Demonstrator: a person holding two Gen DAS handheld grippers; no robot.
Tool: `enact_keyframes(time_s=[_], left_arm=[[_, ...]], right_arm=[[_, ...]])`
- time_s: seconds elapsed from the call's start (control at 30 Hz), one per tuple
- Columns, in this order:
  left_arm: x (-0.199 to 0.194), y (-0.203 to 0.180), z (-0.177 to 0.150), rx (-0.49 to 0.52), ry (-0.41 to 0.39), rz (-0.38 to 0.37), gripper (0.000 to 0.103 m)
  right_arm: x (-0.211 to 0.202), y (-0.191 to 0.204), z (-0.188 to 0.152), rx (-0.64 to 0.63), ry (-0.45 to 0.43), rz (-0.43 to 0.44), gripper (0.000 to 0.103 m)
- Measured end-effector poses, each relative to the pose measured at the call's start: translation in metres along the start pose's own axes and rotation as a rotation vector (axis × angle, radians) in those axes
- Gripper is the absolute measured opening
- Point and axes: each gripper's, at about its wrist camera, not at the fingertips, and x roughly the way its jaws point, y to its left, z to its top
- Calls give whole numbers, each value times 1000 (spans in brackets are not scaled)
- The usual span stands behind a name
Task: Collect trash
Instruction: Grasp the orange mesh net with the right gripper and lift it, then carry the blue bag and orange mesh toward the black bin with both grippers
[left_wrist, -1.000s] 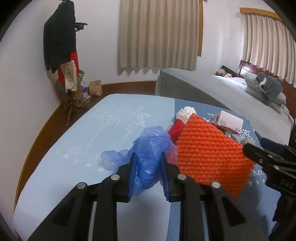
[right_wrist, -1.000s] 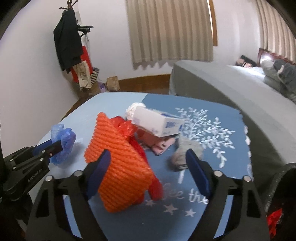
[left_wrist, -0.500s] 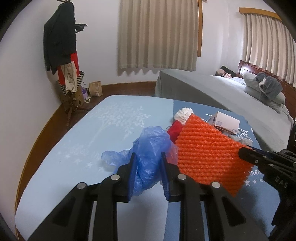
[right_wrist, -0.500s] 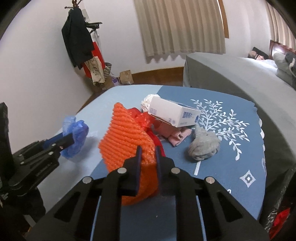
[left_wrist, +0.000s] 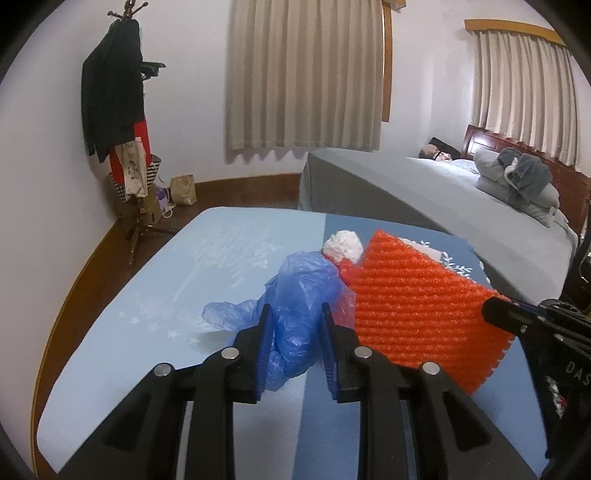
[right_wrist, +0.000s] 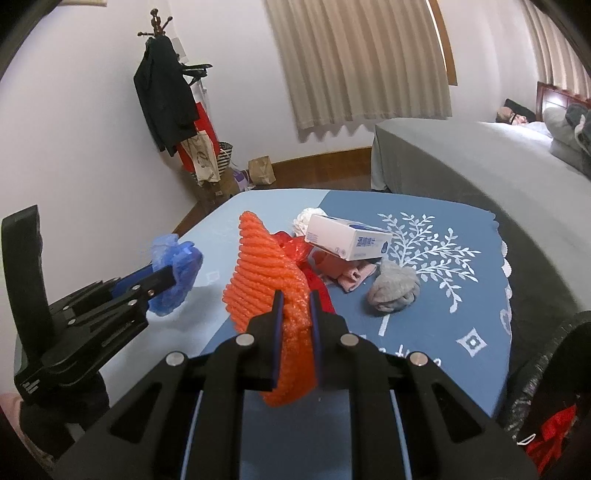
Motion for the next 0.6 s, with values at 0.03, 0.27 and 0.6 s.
enact_keyframes(time_s=[0.03, 0.27, 0.6], left_arm=[[-1, -1, 1, 1, -1, -1, 25], [-13, -15, 0, 16, -5, -24, 25], [-24, -42, 7, 50, -22, -102, 25]], right_arm=[[-5, 1, -1, -6, -4, -3, 13], [-28, -4, -2, -1, -30, -36, 13], [-69, -27, -10, 47, -80, -105, 13]])
